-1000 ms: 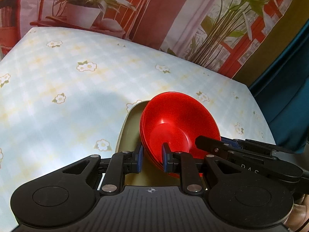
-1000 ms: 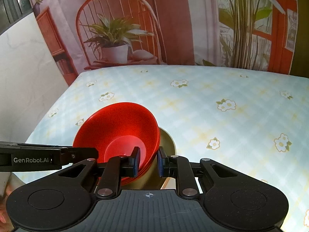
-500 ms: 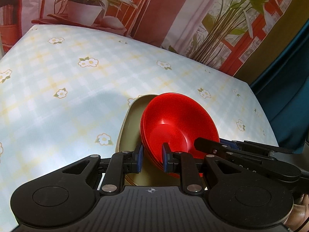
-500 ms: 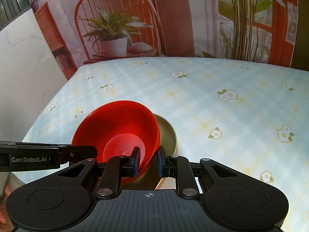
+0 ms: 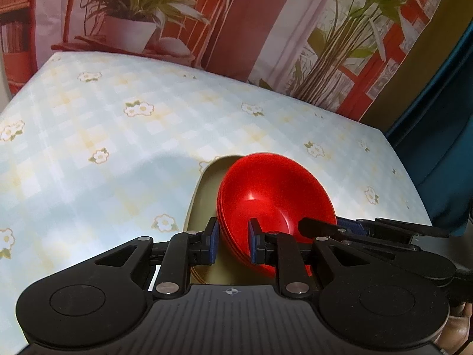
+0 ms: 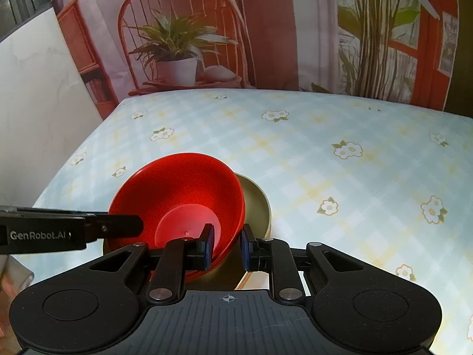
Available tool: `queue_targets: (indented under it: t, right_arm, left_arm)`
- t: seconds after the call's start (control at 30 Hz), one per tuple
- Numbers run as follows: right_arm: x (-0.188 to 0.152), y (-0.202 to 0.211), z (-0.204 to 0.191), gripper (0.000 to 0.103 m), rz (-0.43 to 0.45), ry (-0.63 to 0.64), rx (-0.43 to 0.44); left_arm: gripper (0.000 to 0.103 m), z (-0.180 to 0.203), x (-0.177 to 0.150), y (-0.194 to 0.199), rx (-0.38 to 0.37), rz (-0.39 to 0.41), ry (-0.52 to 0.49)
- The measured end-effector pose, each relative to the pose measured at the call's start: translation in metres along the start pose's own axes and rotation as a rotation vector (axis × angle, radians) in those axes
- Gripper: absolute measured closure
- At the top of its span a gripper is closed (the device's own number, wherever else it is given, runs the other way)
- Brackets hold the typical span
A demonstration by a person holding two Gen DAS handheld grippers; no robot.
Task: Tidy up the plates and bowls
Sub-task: 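Carry the nested red bowls with the left tool onto the green plate stack, then open the left tool and pull it back from the bowls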
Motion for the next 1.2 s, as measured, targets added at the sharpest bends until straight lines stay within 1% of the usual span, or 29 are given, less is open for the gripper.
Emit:
queue_targets:
  t: [0.07, 0.13, 0.2, 0.43, 0.5, 0.53, 0.57, 0.6, 0.63, 0.67, 0.7, 0.73, 0.83, 0.87, 0.9, 0.93, 1.0, 1.03, 1.07, 1.1, 1.2]
  right_arm:
    - [0.000, 0.002, -0.001, 0.083, 0.007, 0.004, -0.006]
    - [0.002, 0.006, -0.002, 0.080, 0.024, 0.008, -0.005]
    - [0.003, 0.012, -0.002, 0.079, 0.042, 0.008, -0.004]
    - [0.008, 0.036, -0.002, 0.078, 0.089, 0.009, 0.001]
    - [0.011, 0.048, -0.003, 0.077, 0.113, 0.013, 0.001]
    - [0.013, 0.053, -0.003, 0.076, 0.123, 0.014, 0.001]
    - [0.015, 0.060, -0.003, 0.073, 0.139, 0.014, 0.003]
    - [0.016, 0.068, -0.003, 0.071, 0.156, 0.016, 0.003]
    - [0.017, 0.076, -0.003, 0.070, 0.171, 0.017, 0.000]
    - [0.018, 0.085, -0.003, 0.067, 0.189, 0.017, -0.003]
    - [0.019, 0.093, -0.003, 0.064, 0.203, 0.017, -0.003]
    - [0.020, 0.101, -0.003, 0.062, 0.218, 0.019, -0.003]
    - [0.020, 0.128, -0.007, 0.051, 0.265, 0.034, -0.012]
    - [0.020, 0.137, -0.009, 0.045, 0.278, 0.040, -0.017]
    - [0.019, 0.146, -0.011, 0.042, 0.291, 0.046, -0.021]
    - [0.018, 0.155, -0.012, 0.040, 0.302, 0.051, -0.023]
    - [0.017, 0.172, -0.015, 0.027, 0.327, 0.057, -0.029]
    - [0.017, 0.180, -0.016, 0.024, 0.340, 0.059, -0.035]
    - [0.018, 0.186, -0.016, 0.018, 0.350, 0.062, -0.040]
    - [0.018, 0.193, -0.017, 0.013, 0.361, 0.064, -0.048]
    - [0.018, 0.212, -0.019, 0.004, 0.393, 0.065, -0.067]
  left_arm:
    - [0.077, 0.001, 0.002, 0.003, 0.004, 0.007, -0.012]
    - [0.073, 0.002, 0.005, 0.007, 0.000, 0.024, -0.027]
    - [0.069, 0.004, 0.007, 0.013, -0.002, 0.038, -0.037]
    - [0.068, 0.012, 0.011, 0.039, -0.003, 0.086, -0.066]
    - [0.061, 0.017, 0.013, 0.051, 0.011, 0.110, -0.083]
    - [0.059, 0.019, 0.014, 0.057, 0.018, 0.122, -0.091]
    - [0.056, 0.021, 0.014, 0.066, 0.027, 0.139, -0.102]
    - [0.049, 0.023, 0.014, 0.073, 0.036, 0.155, -0.108]
    - [0.045, 0.025, 0.013, 0.082, 0.043, 0.172, -0.115]
    - [0.038, 0.028, 0.012, 0.091, 0.049, 0.191, -0.124]
    - [0.034, 0.031, 0.011, 0.099, 0.058, 0.207, -0.133]
    - [0.032, 0.033, 0.011, 0.107, 0.068, 0.222, -0.141]
    - [0.020, 0.042, 0.009, 0.133, 0.095, 0.269, -0.166]
    - [0.014, 0.046, 0.010, 0.140, 0.102, 0.284, -0.170]
    - [0.009, 0.048, 0.010, 0.147, 0.105, 0.300, -0.174]
    - [0.007, 0.051, 0.010, 0.155, 0.107, 0.315, -0.178]
    - [0.003, 0.057, 0.011, 0.170, 0.117, 0.342, -0.186]
    - [0.002, 0.059, 0.011, 0.176, 0.123, 0.354, -0.188]
    - [0.000, 0.061, 0.012, 0.182, 0.132, 0.364, -0.187]
    - [0.000, 0.063, 0.011, 0.190, 0.145, 0.377, -0.182]
    - [0.000, 0.067, 0.011, 0.206, 0.176, 0.407, -0.172]
Point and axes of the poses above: each gripper's, at about its wrist camera, not at the fingertips, and y roughly against the way its jaws point, z to its right, x to its top, the point moved 5 cm from there along -y, roughly the way its jaws point, and after that the axes turned 2 degrees about -x, right-handed, at the moved point
